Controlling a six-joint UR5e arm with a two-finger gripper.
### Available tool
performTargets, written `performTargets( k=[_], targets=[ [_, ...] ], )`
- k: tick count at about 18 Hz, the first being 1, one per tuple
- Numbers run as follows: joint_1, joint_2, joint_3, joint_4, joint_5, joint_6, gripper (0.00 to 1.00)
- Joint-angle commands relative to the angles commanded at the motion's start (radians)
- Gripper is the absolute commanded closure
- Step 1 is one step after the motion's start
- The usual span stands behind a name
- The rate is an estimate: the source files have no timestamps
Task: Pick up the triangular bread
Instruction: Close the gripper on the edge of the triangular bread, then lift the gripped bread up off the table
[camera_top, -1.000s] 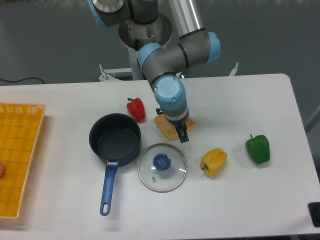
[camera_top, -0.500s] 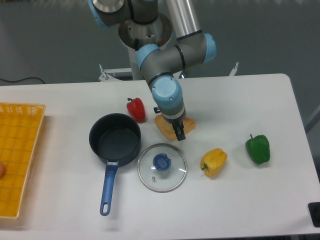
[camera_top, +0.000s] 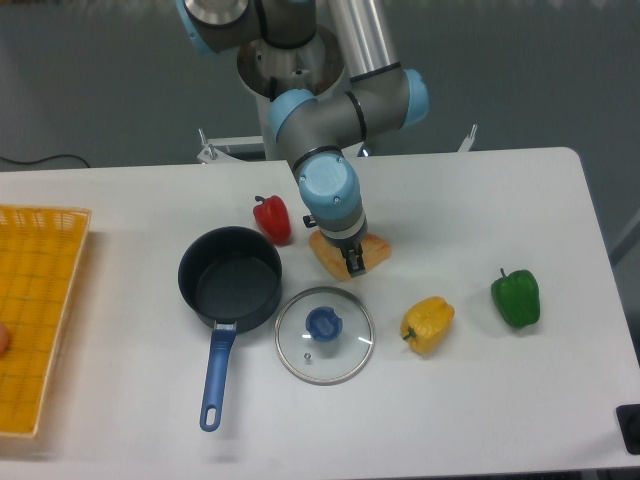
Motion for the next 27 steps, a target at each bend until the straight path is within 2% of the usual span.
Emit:
performTargets(
  k=[1,2,8,10,15,19,22,27],
  targets=[
    [0.000,0.000,0.003,0.000,0.002,-0.006,0.55],
    [0.000,0.000,0.012,-0.003,0.002,-0.012,0.61],
    [0.005,0.006,0.049,-0.021,0.009,-0.011,0.83],
    [0.011,0.021,0.066,-0.053,0.006,-0.011,0.83],
    [0.024,0.057,0.153,-0.198,-0.003,-0.009,0.83],
    [0.066,0.103,0.172,-0.222,-0.086,-0.009,0.83],
    [0.074,0.107,0.212,-0.274,-0.104,-0.009,0.83],
    [0.081,0.107,0.282,-0.324,-0.129,-0.032,0.83]
  ],
)
